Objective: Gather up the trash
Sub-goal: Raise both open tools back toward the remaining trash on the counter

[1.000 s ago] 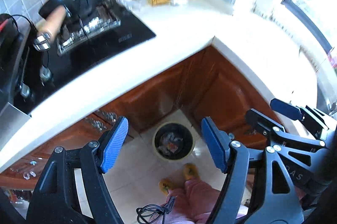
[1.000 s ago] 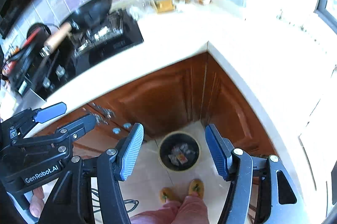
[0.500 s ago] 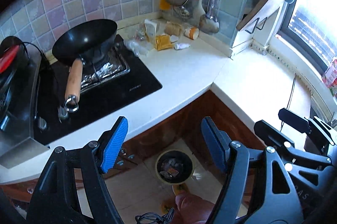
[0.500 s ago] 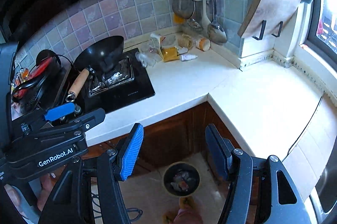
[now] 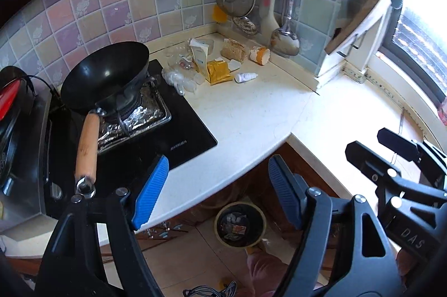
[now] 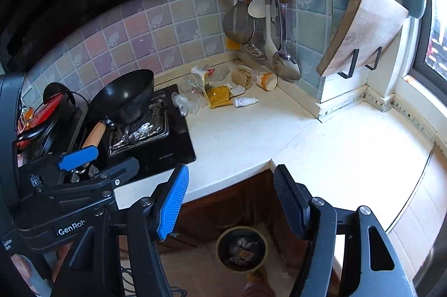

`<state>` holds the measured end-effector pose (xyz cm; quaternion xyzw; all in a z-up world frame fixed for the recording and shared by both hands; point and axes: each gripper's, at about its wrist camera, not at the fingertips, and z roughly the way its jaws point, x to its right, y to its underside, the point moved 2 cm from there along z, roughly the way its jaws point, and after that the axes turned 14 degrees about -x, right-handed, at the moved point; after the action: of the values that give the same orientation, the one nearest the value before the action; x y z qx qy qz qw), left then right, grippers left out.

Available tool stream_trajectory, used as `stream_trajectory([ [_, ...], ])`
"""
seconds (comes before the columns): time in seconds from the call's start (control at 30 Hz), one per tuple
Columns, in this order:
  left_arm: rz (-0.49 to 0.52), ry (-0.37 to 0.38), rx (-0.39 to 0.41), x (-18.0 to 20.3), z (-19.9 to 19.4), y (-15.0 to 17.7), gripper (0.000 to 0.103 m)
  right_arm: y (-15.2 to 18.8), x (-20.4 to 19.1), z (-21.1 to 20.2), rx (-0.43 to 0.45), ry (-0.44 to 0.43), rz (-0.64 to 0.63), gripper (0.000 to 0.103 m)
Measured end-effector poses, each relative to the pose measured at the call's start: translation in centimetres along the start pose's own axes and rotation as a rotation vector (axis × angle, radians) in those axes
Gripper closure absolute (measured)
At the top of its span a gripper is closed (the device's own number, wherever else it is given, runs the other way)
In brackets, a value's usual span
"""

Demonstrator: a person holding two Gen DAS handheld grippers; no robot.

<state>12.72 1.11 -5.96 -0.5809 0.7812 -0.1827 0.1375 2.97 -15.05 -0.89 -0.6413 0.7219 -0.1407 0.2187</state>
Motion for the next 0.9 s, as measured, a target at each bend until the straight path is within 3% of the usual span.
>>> stream_trajectory([
  [0.3, -0.079, -0.036, -0.060, -0.5, 7.0, -9.3, 0.029, -11.0, 2.9, 9.7, -0.060, -0.021, -0.089, 0.037],
  [0.53, -0.220, -0.040, -0.108, -2.9, 15.0, -17.1, 0.029, -19.8, 6.6, 22.5, -0.143, -0.048, -0.101, 0.037],
  [0.7, -0.318, 0.000, -0.132, -5.0, 20.7, -21.3, 0.029, -23.1, 8.4, 31.1, -0.222, -0.081, -0.035, 0.037],
  [0.9, -0.336, -0.006, -0.152, -5.5, 24.9, -23.7, 0.029, -25.1, 8.7, 36.6, -0.238, -0.094, 0.066, 0.037],
])
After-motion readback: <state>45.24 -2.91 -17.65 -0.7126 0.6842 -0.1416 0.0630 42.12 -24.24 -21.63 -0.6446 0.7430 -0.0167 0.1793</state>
